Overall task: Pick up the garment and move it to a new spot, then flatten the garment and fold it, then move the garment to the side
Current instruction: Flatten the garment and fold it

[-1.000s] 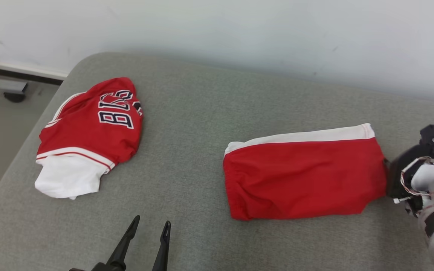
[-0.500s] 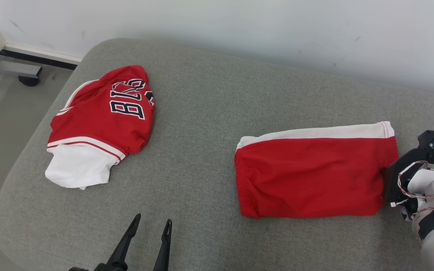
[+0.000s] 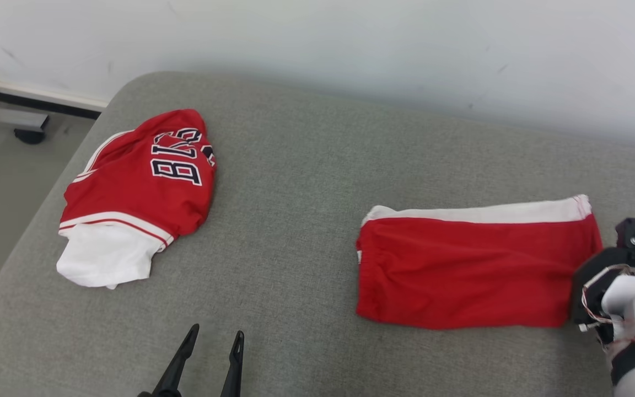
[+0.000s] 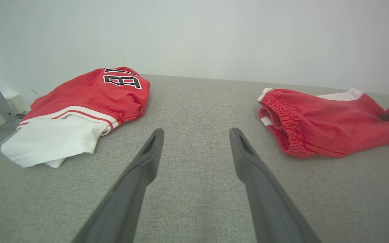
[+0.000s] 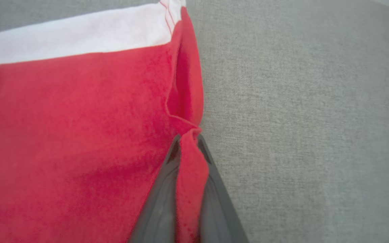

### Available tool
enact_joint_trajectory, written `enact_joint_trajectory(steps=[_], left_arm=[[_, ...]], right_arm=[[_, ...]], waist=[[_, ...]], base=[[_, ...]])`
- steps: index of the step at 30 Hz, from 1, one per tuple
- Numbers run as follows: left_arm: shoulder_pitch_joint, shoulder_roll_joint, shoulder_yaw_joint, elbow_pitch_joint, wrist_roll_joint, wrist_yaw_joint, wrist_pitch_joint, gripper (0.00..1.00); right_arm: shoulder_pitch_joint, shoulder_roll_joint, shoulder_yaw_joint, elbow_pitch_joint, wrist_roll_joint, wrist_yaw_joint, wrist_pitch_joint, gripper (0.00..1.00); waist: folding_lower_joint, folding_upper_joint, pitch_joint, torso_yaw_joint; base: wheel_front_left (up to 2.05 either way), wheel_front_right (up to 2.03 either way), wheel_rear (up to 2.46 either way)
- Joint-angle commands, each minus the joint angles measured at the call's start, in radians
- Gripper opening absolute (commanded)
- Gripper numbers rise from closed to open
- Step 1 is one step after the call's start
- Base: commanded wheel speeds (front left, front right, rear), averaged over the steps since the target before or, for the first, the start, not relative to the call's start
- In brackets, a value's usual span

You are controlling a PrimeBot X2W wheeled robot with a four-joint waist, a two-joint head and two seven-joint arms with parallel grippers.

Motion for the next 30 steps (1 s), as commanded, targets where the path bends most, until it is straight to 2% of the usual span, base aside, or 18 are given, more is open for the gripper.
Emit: enact_joint_trajectory(steps=[1, 10, 14, 17, 21, 30], left_arm=[[0.016, -0.003, 0.001, 0.001, -0.003, -0.005, -0.002, 1.0], [0.046, -0.024, 0.014, 0.02, -0.019, 0.0, -0.002, 1.0], [0.058, -0.035, 0.01, 0.037, -0.023, -0.003, -0.002, 1.0], [0.061, -0.035, 0.011, 0.046, -0.027, -0.006, -0.002, 1.0], [0.059, -0.034, 0.015, 0.056, -0.032, -0.012, -0.002, 1.0], [0.063, -0.039, 0.018, 0.071, -0.038, -0.022, -0.002, 1.0]], right_arm=[[0.028, 0.0, -0.01, -0.009, -0.013, -0.004, -0.005, 0.0], [0.149, -0.005, -0.114, -0.237, -0.193, -0.004, -0.126, 0.0], [0.186, 0.012, -0.157, -0.28, -0.267, -0.003, -0.141, 0.0], [0.175, 0.022, -0.16, -0.249, -0.27, -0.003, -0.16, 0.0], [0.125, 0.04, -0.104, -0.158, -0.242, -0.003, -0.217, 0.0], [0.018, 0.168, 0.042, -0.002, -0.218, -0.003, -0.282, 0.0]], waist=[[-0.0001, -0.0001, -0.022, -0.021], [-0.0001, -0.0001, -0.081, -0.093], [-0.0001, -0.0001, -0.105, -0.104], [-0.0001, -0.0001, -0.119, -0.107], [-0.0001, -0.0001, -0.133, -0.11], [-0.0001, -0.0001, -0.158, -0.09]], base=[[0.0, 0.0, 0.0], [0.0, 0.0, 0.0], [0.0, 0.0, 0.0], [0.0, 0.0, 0.0], [0.0, 0.0, 0.0], [0.0, 0.0, 0.0]])
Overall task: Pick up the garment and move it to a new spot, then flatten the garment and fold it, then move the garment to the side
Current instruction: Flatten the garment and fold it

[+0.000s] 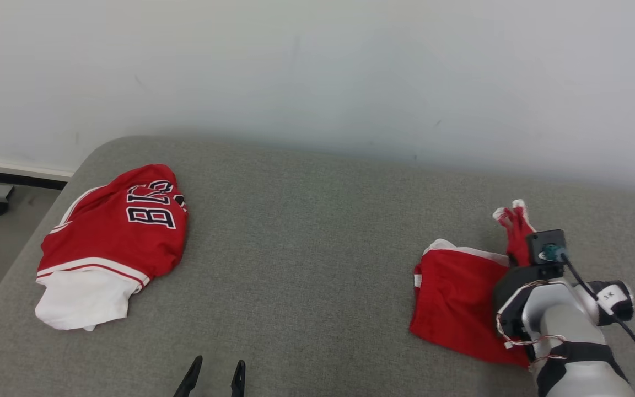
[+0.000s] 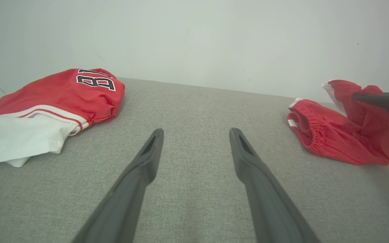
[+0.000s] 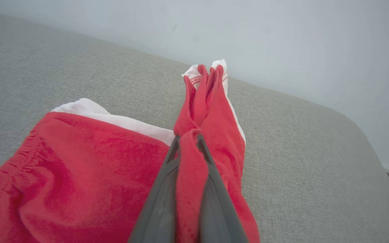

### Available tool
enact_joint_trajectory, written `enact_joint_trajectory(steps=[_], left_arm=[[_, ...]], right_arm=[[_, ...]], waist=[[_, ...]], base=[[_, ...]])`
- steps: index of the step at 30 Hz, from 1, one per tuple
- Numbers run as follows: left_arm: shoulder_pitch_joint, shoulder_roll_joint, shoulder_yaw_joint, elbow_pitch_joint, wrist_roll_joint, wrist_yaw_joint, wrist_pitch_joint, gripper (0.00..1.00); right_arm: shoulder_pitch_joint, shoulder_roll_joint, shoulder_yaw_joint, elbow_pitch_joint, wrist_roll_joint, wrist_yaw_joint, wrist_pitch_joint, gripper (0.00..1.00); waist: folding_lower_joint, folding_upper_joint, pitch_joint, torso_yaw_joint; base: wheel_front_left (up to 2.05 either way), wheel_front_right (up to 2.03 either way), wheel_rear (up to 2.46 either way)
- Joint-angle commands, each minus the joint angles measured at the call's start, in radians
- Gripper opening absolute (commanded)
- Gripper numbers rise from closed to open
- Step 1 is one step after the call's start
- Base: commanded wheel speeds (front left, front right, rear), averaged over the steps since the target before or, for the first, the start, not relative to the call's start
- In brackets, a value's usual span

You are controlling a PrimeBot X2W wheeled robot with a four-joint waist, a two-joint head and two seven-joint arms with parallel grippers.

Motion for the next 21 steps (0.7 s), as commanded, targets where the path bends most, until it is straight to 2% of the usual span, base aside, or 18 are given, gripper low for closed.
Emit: enact_joint_trajectory(steps=[1, 4, 6, 9, 11, 12, 13, 16, 20, 21], left_arm=[[0.007, 0.0, 0.002, 0.009, -0.004, -0.005, -0.002, 1.0], [0.001, -0.002, -0.004, 0.018, -0.001, -0.011, -0.002, 1.0], [-0.005, -0.003, -0.007, 0.024, 0.002, -0.013, -0.002, 1.0], [-0.009, -0.005, -0.01, 0.032, 0.001, -0.015, -0.002, 1.0], [-0.009, -0.006, -0.011, 0.035, 0.0, -0.016, -0.002, 1.0], [-0.008, -0.007, -0.011, 0.038, -0.002, -0.015, -0.002, 1.0], [-0.008, -0.007, -0.011, 0.038, -0.002, -0.015, -0.002, 1.0], [-0.003, -0.009, -0.009, 0.038, -0.003, -0.011, -0.002, 1.0], [0.009, -0.012, 0.002, 0.031, -0.007, -0.005, -0.002, 1.0], [0.013, -0.013, 0.003, 0.029, -0.007, -0.004, -0.002, 1.0]], right_arm=[[-0.019, 0.021, 0.027, 0.033, 0.014, -0.002, -0.009, 0.0], [-0.041, 0.031, 0.065, 0.098, 0.044, -0.002, -0.021, 0.0], [-0.069, 0.034, 0.117, 0.174, 0.097, -0.002, -0.054, 0.0], [-0.078, 0.032, 0.221, 0.221, 0.188, -0.002, -0.086, 0.0], [-0.058, 0.033, 0.304, 0.229, 0.257, -0.002, -0.084, 0.0], [-0.034, 0.033, 0.39, 0.231, 0.336, -0.002, -0.07, 0.0], [-0.034, 0.033, 0.39, 0.231, 0.336, -0.002, -0.07, 0.0], [-0.009, 0.033, 0.497, 0.229, 0.434, -0.002, -0.041, 0.0], [0.021, 0.033, 0.587, 0.204, 0.517, -0.002, -0.011, 0.0], [0.025, 0.033, 0.599, 0.191, 0.529, -0.002, -0.009, 0.13]], waist=[[0.0, 0.0, -0.005, 0.015], [0.0, 0.0, -0.009, 0.039], [0.0, 0.0, -0.012, 0.059], [0.0, 0.0, -0.016, 0.085], [0.0, 0.0, -0.019, 0.097], [0.0, 0.0, -0.022, 0.102], [0.0, 0.0, -0.022, 0.102], [0.0, 0.0, -0.026, 0.102], [0.0, 0.0, -0.03, 0.082], [0.0, 0.0, -0.03, 0.075]], base=[[0.0, 0.0, 0.0], [0.0, 0.0, 0.0], [0.0, 0.0, 0.0], [0.0, 0.0, 0.0], [0.0, 0.0, 0.0], [0.0, 0.0, 0.0], [0.0, 0.0, 0.0], [0.0, 0.0, 0.0], [0.0, 0.0, 0.0], [0.0, 0.0, 0.0]])
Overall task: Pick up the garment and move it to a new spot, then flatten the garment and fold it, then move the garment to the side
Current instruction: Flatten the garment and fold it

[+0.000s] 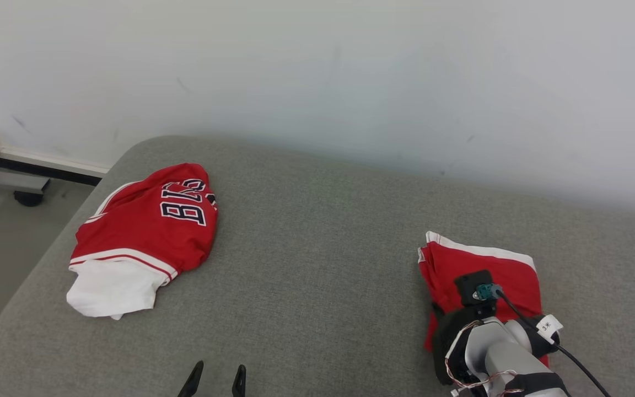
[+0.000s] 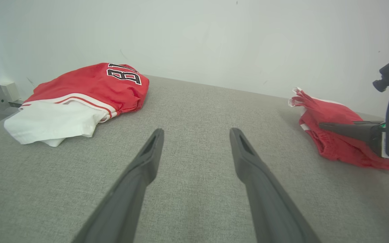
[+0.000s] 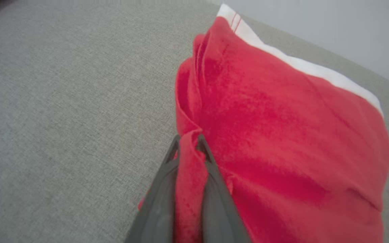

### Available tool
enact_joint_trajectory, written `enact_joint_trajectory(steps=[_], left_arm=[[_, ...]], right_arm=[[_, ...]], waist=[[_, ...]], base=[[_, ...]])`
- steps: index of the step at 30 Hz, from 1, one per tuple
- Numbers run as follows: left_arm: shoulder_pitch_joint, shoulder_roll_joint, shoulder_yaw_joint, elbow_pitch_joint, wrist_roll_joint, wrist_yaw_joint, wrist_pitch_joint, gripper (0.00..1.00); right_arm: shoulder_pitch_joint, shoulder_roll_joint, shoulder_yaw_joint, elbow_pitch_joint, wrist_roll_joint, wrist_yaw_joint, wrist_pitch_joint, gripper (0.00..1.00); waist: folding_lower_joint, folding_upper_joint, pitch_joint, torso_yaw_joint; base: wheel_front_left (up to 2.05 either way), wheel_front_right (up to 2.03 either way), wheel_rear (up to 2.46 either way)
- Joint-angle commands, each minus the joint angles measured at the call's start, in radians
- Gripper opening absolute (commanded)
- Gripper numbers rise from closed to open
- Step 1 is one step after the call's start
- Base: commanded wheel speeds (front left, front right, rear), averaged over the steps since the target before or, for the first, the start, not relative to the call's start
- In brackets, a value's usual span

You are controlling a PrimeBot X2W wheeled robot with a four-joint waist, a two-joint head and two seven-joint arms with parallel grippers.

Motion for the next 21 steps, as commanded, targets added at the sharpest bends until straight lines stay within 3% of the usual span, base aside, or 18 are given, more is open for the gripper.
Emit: enact_joint_trajectory(steps=[1, 6, 8, 12, 17, 18, 19, 20, 21], left_arm=[[0.012, -0.003, 0.005, -0.004, -0.004, 0.003, -0.002, 1.0], [0.016, -0.007, 0.009, -0.005, -0.001, 0.0, -0.002, 1.0], [0.023, -0.008, 0.013, -0.007, 0.0, 0.003, -0.002, 1.0], [0.027, -0.012, 0.019, -0.013, 0.004, 0.005, -0.002, 1.0], [0.032, -0.016, 0.024, -0.016, 0.012, -0.003, -0.002, 1.0], [0.032, -0.017, 0.025, -0.016, 0.013, -0.004, -0.002, 1.0], [0.031, -0.018, 0.026, -0.016, 0.014, -0.007, -0.002, 1.0], [0.03, -0.019, 0.027, -0.016, 0.015, -0.007, -0.002, 1.0], [0.028, -0.02, 0.028, -0.015, 0.016, -0.008, -0.002, 1.0]], right_arm=[[0.013, 0.002, 0.013, -0.02, 0.027, -0.002, 0.001, 1.0], [0.042, 0.002, 0.112, -0.16, 0.267, -0.002, 0.012, 1.0], [0.036, 0.001, 0.127, -0.207, 0.311, -0.002, 0.006, 1.0], [0.025, -0.012, 0.054, -0.217, 0.244, -0.002, -0.03, 1.0], [0.076, -0.047, -0.072, -0.19, 0.059, -0.002, -0.053, 1.0], [0.087, -0.043, -0.093, -0.188, 0.024, -0.002, -0.053, 0.9], [0.096, -0.038, -0.114, -0.192, -0.012, -0.002, -0.055, 0.39], [0.106, -0.033, -0.132, -0.196, -0.045, -0.002, -0.057, 0.14], [0.119, -0.027, -0.149, -0.2, -0.078, -0.002, -0.055, 0.0]], waist=[[0.0, -0.0001, -0.003, -0.017], [0.0, -0.0001, -0.012, -0.045], [0.0, -0.0001, -0.016, -0.059], [0.0, -0.0001, -0.021, -0.076], [0.0, -0.0001, -0.02, -0.077], [0.0, -0.0001, -0.019, -0.076], [0.0, -0.0001, -0.017, -0.075], [0.0, -0.0001, -0.016, -0.073], [0.0, -0.0001, -0.014, -0.071]], base=[[0.0, 0.0, 0.0], [0.0, 0.0, 0.0], [0.0, 0.0, 0.0], [0.0, 0.0, 0.0], [0.0, 0.0, 0.0], [0.0, 0.0, 0.0], [0.0, 0.0, 0.0], [0.0, 0.0, 0.0], [0.0, 0.0, 0.0]])
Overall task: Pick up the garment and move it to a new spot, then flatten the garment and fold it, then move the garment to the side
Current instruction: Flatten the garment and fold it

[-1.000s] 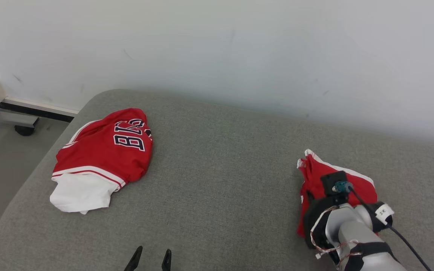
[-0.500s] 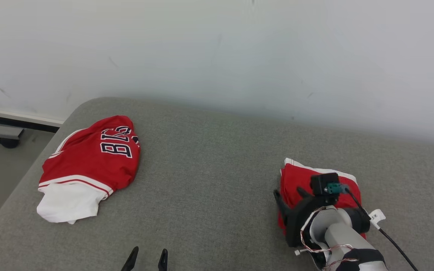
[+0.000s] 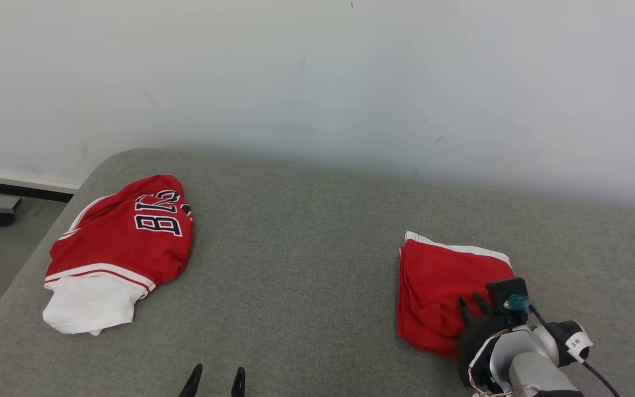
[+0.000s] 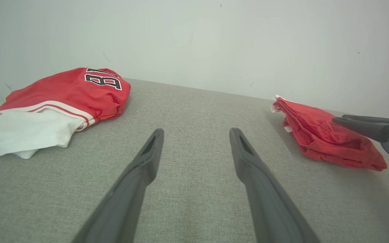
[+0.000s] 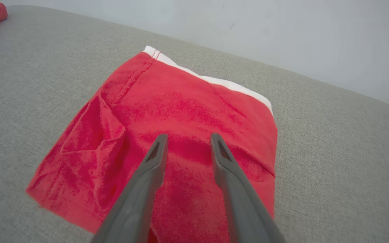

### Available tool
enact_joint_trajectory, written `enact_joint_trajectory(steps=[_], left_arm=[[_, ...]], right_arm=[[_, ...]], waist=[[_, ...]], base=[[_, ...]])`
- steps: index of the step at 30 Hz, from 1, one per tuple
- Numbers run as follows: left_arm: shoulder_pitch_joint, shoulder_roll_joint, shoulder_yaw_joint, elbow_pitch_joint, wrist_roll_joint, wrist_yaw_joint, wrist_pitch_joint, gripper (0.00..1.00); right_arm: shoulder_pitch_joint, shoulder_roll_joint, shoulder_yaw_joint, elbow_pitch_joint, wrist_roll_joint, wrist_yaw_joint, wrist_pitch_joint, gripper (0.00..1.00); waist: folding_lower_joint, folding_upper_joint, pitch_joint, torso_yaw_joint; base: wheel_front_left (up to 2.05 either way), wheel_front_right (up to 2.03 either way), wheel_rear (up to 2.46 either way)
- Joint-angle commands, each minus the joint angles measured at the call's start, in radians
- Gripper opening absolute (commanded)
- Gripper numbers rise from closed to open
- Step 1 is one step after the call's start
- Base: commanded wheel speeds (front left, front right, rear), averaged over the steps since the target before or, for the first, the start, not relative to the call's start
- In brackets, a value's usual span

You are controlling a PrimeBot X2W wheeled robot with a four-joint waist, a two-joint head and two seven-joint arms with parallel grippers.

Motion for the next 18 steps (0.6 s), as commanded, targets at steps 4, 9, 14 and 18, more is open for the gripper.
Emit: enact_joint_trajectory(steps=[4, 9, 14, 18], left_arm=[[-0.005, -0.006, 0.002, 0.006, 0.013, -0.008, -0.002, 1.0], [-0.014, -0.009, 0.0, 0.021, 0.017, -0.017, -0.002, 1.0], [-0.005, -0.009, 0.013, 0.025, 0.016, -0.017, -0.002, 1.0], [0.002, -0.01, 0.021, 0.027, 0.017, -0.019, -0.002, 1.0]], right_arm=[[0.046, 0.032, -0.026, -0.024, -0.115, -0.002, -0.009, 0.0], [0.084, 0.037, 0.183, -0.02, 0.042, -0.002, -0.015, 0.0], [0.136, 0.034, 0.396, -0.118, 0.214, -0.002, 0.039, 0.0], [0.167, 0.035, 0.484, -0.195, 0.287, -0.002, 0.071, 0.0]], waist=[[0.0, 0.0, 0.01, 0.019], [0.0, 0.0, 0.011, 0.047], [0.0, 0.0, 0.006, 0.054], [0.0, 0.0, -0.001, 0.051]], base=[[0.0, 0.0, 0.0], [0.0, 0.0, 0.0], [0.0, 0.0, 0.0], [0.0, 0.0, 0.0]])
